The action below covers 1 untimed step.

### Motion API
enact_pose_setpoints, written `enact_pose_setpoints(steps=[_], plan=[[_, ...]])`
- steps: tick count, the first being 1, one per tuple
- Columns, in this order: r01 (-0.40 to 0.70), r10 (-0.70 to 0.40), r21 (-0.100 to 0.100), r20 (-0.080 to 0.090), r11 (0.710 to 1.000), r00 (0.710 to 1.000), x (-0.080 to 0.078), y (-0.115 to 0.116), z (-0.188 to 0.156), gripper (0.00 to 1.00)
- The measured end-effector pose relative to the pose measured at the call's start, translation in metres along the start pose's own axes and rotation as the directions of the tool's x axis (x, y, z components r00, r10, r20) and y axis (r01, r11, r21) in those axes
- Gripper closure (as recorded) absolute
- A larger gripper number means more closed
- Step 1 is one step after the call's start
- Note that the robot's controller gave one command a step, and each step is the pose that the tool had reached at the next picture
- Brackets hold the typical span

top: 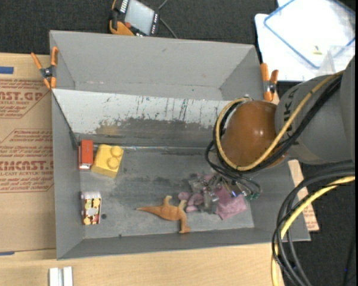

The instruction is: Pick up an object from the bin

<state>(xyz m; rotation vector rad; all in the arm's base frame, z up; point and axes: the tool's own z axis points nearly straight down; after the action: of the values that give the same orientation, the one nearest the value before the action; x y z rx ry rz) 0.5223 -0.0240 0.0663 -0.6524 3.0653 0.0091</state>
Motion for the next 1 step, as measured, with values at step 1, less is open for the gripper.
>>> enact_pose_setpoints(steps=[1], plan=[[0.024, -0.024, 0.006, 0.004, 1.000, 1.000, 0.0174, -0.0198, -0.1005, 1.00]])
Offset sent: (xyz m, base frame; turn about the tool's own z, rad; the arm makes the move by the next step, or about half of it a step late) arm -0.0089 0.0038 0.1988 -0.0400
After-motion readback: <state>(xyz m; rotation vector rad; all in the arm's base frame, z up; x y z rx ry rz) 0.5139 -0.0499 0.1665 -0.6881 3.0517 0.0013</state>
